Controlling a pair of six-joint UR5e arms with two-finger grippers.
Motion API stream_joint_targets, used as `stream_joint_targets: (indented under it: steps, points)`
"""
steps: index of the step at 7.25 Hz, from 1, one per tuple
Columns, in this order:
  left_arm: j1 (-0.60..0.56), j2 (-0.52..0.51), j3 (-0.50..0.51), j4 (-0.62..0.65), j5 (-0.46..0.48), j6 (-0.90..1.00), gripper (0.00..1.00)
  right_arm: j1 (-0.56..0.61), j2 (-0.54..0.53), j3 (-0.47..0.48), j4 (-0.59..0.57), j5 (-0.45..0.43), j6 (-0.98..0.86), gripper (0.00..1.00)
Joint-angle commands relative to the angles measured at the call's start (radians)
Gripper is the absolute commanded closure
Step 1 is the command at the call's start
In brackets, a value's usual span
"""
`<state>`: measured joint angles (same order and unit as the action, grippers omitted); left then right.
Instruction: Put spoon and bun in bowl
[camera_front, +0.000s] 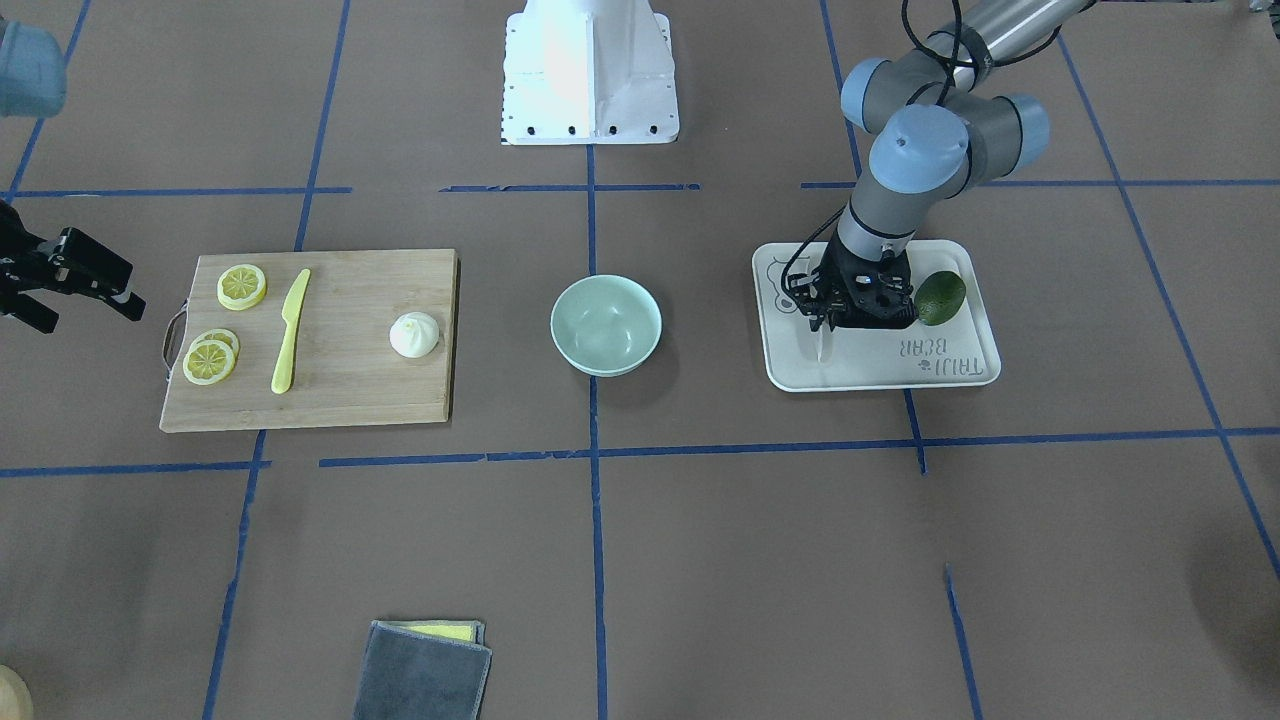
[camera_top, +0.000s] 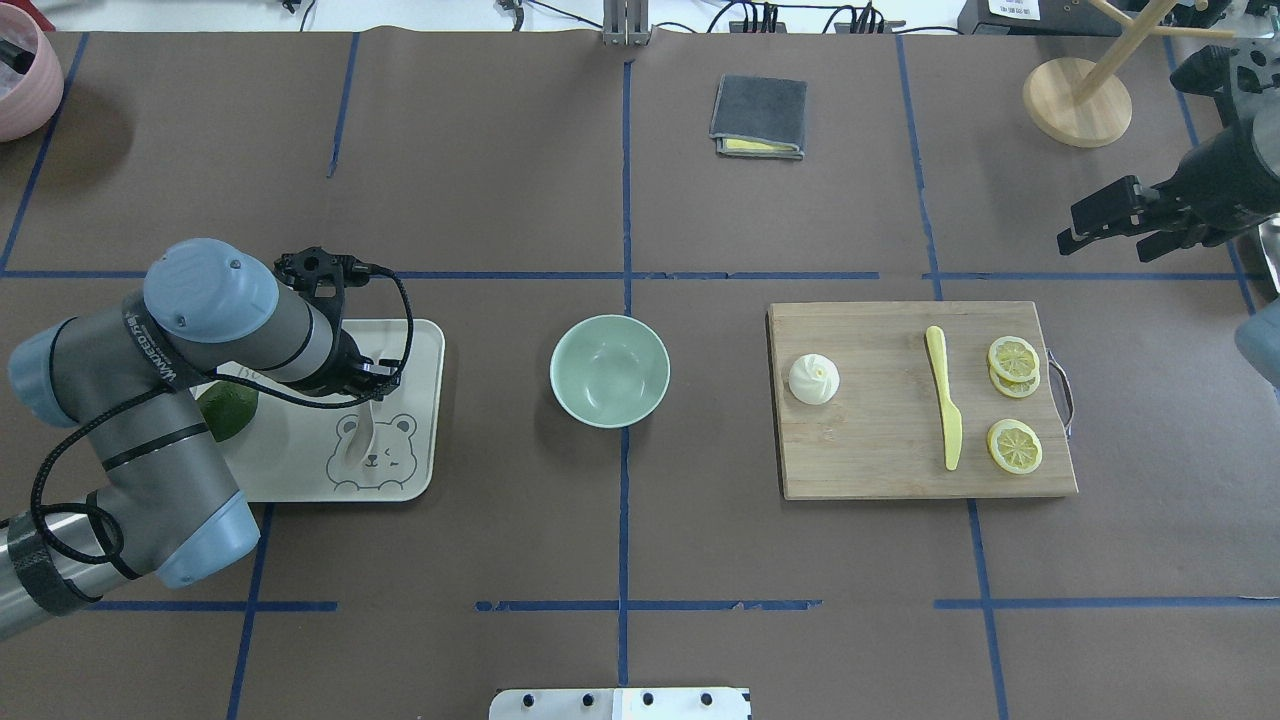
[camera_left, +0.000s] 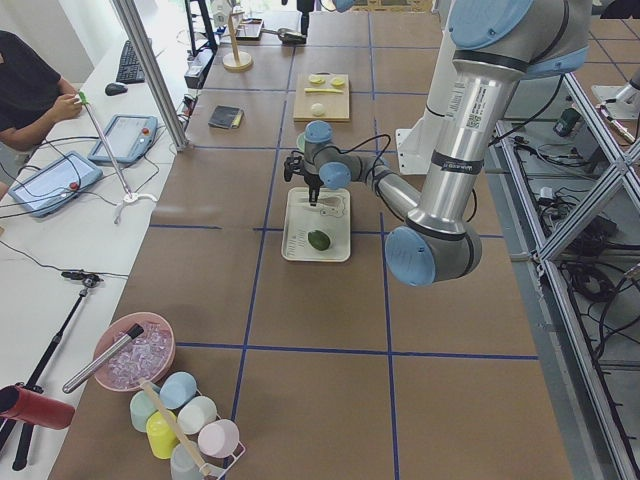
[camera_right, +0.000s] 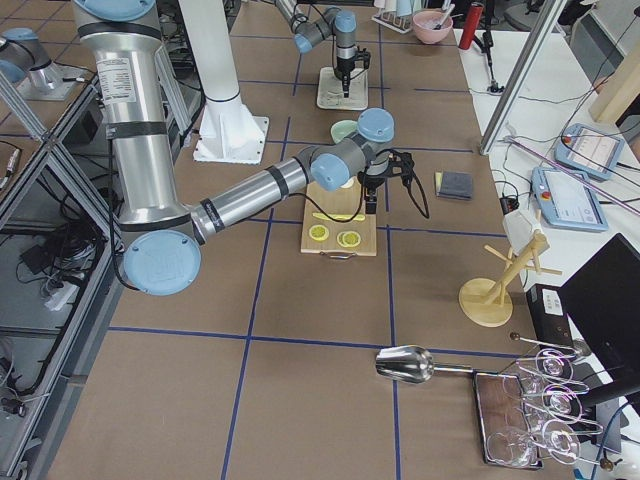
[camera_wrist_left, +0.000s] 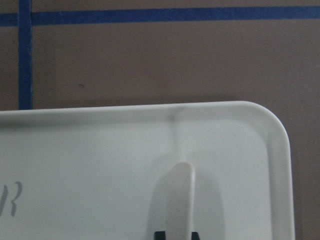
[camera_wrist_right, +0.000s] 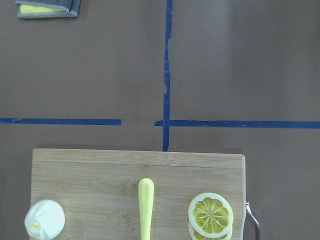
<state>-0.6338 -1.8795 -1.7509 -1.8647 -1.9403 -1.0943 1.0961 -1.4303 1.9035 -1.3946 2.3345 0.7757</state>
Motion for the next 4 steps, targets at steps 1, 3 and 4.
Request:
stream_joint_targets:
  steps: [1,3,4]
  points:
    - [-0.062,-0.012,-0.066,0.074,-0.002,0.004,1.00,-0.094,0.042,0.002,0.000,-0.073,0.115,0.00]
    - [-0.119,-0.099,-0.095,0.134,-0.075,-0.054,1.00,-0.207,0.051,-0.003,0.105,-0.168,0.239,0.00]
    - [-0.118,-0.139,-0.082,0.128,-0.078,-0.169,1.00,-0.282,0.088,-0.007,0.127,-0.247,0.308,0.00]
